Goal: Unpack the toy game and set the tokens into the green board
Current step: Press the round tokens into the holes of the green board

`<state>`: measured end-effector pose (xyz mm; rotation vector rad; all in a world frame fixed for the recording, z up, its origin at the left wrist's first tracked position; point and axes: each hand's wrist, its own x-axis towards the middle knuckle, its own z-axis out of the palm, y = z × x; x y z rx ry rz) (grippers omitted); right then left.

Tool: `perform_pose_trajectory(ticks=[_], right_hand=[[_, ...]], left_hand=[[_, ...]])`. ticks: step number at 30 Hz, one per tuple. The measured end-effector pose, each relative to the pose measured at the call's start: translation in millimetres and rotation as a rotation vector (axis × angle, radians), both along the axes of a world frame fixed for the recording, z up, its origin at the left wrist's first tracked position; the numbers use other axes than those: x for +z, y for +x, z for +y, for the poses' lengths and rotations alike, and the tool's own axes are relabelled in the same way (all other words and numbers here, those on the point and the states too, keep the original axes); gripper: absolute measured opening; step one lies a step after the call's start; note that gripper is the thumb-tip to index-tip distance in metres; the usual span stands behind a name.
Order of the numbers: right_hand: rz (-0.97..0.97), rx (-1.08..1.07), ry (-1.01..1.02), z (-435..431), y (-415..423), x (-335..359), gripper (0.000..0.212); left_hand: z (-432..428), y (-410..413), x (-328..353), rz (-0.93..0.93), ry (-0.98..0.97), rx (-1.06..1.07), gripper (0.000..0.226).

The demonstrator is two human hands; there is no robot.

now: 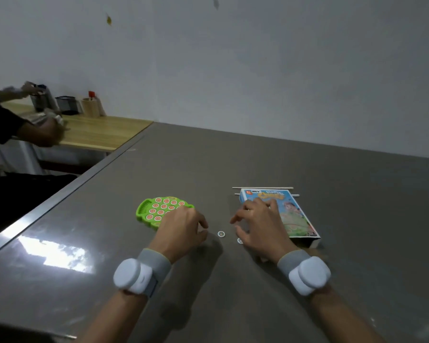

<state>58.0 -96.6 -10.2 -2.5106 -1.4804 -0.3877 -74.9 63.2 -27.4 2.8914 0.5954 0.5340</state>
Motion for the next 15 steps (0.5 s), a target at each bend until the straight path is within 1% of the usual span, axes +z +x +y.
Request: perform_pose_trajectory(ticks=[5, 11, 15], right_hand=[[-0.021, -0.012, -0.082, -22.5, 0.4, -5.0, 0.026], [-0.061, 0.001, -0.139, -25.7, -1.5, -13.0, 0.033], [-0.066, 0.004, -0.151, -25.6, 0.1, -16.5, 0.034]], left_hand=[[-11.8, 20.3, -3.9, 0.070, -0.005, -0.016, 0.030], [-17.6, 30.8, -11.5, 0.075, 0.003, -0.024, 0.032], [-18.9, 33.1, -13.4, 0.095, 0.030, -0.033, 0.032]])
